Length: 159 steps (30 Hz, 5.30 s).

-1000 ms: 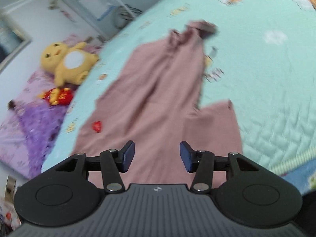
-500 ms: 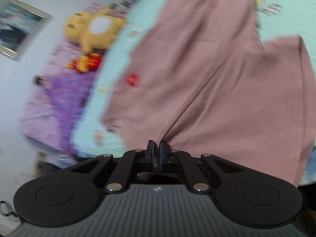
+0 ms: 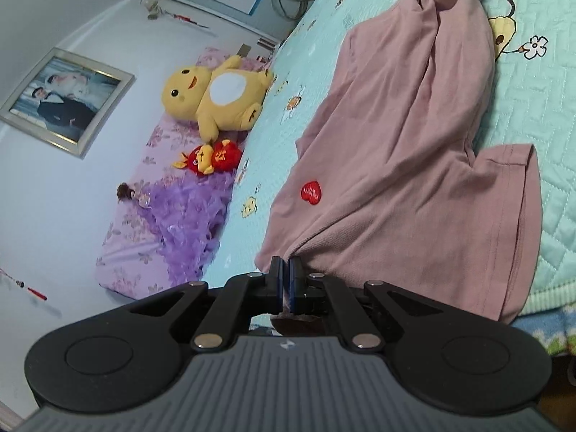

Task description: Fold clothes

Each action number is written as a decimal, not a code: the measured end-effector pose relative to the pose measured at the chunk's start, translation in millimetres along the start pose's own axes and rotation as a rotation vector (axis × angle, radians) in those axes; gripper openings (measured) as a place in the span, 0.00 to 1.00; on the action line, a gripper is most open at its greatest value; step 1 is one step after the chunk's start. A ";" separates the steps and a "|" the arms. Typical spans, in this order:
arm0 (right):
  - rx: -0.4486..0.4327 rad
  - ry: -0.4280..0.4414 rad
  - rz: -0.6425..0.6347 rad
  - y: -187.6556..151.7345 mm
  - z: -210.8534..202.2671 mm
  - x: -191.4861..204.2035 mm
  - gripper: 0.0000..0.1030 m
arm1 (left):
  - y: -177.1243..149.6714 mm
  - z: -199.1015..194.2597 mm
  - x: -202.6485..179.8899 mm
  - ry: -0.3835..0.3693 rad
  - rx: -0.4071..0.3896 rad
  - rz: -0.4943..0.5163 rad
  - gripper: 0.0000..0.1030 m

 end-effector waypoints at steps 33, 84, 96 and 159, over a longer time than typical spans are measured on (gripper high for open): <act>-0.108 -0.489 -0.206 27.9 -49.9 -65.8 0.40 | 112.0 -133.5 -3.1 0.166 -0.516 0.024 0.04; -0.272 -0.907 -0.147 58.8 -196.8 -144.7 0.13 | 2.0 -23.6 -0.1 0.296 -0.091 0.225 0.37; -0.259 -0.882 -0.032 34.8 -199.5 -154.5 0.34 | 27.3 -27.3 46.8 0.440 -0.110 0.096 0.59; -0.375 -0.679 -0.262 94.5 -225.9 -72.0 0.09 | 124.1 -164.7 -200.9 0.030 -0.697 0.413 0.04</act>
Point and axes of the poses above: each gripper's, at about its wrist camera, not at the fingertips, and z roughly the way its jaws point, x to its left, y to its top, the point moved 10 cm from there along z, roughly the way its jaws point, and after that the axes turned 13 degrees about -z, right-handed, at the moved point
